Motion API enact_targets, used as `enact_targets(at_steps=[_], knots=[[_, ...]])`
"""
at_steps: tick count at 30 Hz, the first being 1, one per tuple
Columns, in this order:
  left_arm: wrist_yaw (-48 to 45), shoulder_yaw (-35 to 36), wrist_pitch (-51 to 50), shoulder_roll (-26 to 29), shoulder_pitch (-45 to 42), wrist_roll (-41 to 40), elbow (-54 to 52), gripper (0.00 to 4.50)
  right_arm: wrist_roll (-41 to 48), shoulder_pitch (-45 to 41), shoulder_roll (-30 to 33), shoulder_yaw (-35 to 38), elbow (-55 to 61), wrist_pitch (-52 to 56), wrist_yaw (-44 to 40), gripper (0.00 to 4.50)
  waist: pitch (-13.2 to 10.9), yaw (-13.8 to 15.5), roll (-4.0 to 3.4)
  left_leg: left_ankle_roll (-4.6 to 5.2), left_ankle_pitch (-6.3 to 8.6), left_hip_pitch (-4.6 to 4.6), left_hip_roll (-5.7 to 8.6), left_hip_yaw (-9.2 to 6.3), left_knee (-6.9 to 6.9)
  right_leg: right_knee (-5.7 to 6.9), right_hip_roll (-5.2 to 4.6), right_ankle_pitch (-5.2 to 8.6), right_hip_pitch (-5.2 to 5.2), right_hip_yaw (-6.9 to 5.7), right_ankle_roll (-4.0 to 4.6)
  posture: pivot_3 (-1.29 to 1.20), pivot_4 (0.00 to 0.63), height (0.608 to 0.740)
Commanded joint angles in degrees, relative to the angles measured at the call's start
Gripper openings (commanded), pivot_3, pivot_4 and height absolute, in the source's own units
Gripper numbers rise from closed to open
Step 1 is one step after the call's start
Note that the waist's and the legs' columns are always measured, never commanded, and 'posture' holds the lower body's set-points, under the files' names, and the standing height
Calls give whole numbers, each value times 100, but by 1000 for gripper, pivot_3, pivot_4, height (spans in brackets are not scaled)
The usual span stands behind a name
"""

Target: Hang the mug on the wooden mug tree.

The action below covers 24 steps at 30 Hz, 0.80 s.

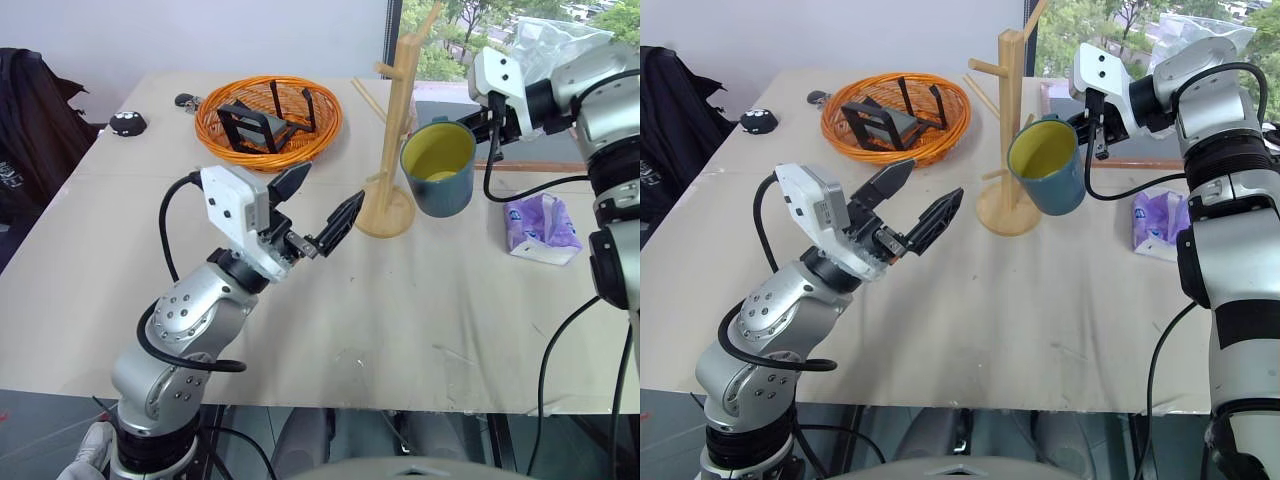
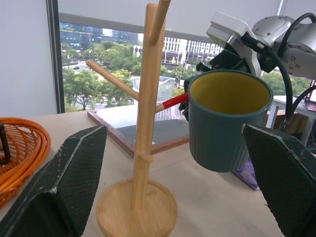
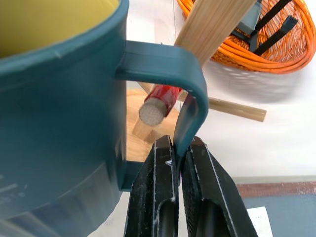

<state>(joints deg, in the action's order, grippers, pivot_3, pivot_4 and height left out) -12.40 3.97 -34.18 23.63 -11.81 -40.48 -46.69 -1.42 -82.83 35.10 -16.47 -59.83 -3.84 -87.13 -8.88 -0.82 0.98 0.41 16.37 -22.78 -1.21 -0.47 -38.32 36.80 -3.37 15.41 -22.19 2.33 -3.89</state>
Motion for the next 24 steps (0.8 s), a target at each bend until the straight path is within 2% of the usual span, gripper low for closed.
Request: enact_targets(at_steps=[1, 3, 6, 9, 10, 13, 14, 21, 24], knots=[[-61, 40, 171, -3, -16, 35, -168, 4500, -72, -185, 22, 105, 297, 114, -91, 67, 0, -2, 0, 0, 0, 0, 0, 1, -1, 0, 0, 0, 0, 0, 0, 0, 150, 737], [-86, 35, 189, -4, -11, 40, -142, 4500, -62, -144, -17, 174, 401, 39, 32, 67, 0, -3, 0, 0, 0, 0, 0, 3, -2, 1, 0, 0, 0, 2, 0, 0, 150, 737], [-108, 6, 200, -8, -10, 62, -110, 4500, -52, -134, -31, 229, 416, 99, 93, 953, 0, -5, 0, 0, 0, 0, 0, 1, -2, 2, 0, 0, 0, 1, 0, 0, 150, 737], [-160, -14, 209, -4, 15, 82, -97, 4500, -60, -125, 8, 294, 393, 99, 197, 2450, 0, 6, 0, 0, 0, -1, 1, 1, -2, 2, 0, 0, 0, 0, 0, 0, 150, 737], [-175, -18, 210, -5, 20, 88, -90, 4500, -59, -130, 28, 329, 384, 104, 227, 2723, 0, 5, 0, 0, 0, -1, 1, 1, -3, 2, 0, 0, 0, 0, 0, 0, 150, 737], [-209, -3, 215, -5, 42, 91, -86, 4500, -25, -129, 139, 444, 420, 159, 301, 4244, 0, 2, 0, 0, 0, -1, 2, 2, -1, 1, -2, 0, 0, 0, 0, 0, 150, 737], [-226, 1, 221, -3, 45, 95, -67, 4500, 6, -133, 212, 517, 421, 196, 354, 4434, 0, 4, 0, 0, 0, -1, 2, 1, -1, 1, -2, 0, 0, 0, 0, 0, 150, 737], [-386, 8, 255, -1, 76, 110, 66, 4500, 259, 64, 629, 965, 672, 583, 377, 4434, 0, 1, 0, 1, 0, -2, 2, 3, -2, 1, -3, 0, 0, 1, 0, 0, 150, 737], [-487, 25, 264, 54, 226, 165, 140, 4500, 650, 479, 910, 1294, 1230, 1229, 169, 4434, 0, 4, 0, 1, 0, -1, 1, 4, -2, 2, -2, 0, 0, 1, 0, 0, 150, 737]])
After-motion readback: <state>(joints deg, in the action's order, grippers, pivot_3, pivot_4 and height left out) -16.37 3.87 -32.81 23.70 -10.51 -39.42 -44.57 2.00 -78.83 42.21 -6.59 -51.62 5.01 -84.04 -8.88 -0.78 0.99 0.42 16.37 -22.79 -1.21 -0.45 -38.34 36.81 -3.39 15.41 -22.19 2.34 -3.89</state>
